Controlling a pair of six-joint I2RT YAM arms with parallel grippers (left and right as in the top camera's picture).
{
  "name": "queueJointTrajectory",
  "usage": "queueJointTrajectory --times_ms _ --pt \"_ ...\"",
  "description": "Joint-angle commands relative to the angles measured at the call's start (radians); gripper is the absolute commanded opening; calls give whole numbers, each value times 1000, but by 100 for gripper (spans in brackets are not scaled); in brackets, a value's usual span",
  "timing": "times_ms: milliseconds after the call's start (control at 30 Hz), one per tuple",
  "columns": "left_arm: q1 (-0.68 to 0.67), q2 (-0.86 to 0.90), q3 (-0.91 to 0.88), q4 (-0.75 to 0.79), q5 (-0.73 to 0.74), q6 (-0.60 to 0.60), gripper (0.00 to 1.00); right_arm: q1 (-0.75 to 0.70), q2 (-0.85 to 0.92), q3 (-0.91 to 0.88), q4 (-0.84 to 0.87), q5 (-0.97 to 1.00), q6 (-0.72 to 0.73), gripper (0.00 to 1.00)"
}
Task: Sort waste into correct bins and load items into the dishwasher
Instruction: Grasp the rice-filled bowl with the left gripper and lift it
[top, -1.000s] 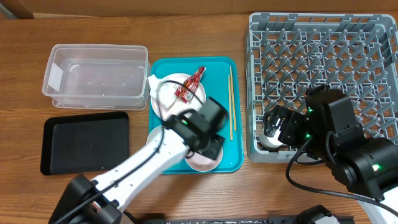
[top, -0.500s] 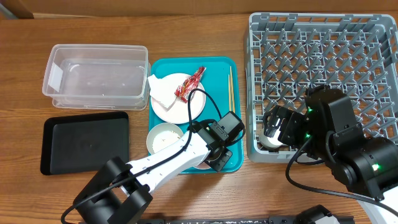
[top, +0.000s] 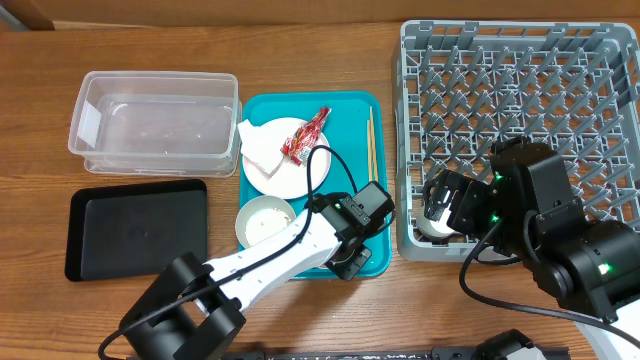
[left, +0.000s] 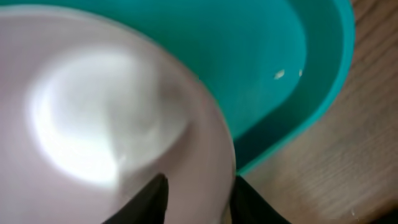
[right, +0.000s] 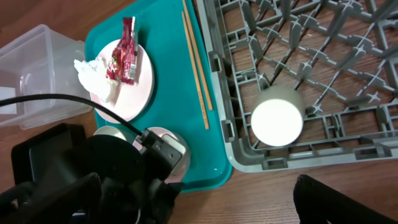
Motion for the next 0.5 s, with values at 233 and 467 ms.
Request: queueJointTrajectory --times_ms 233,467 --pt "135 -65 164 -86 -224 -362 67 -1 -2 12 -14 1 -6 100" --pt "349 20 142 -65 -56 -427 57 -1 -2 12 -20 1 -6 100"
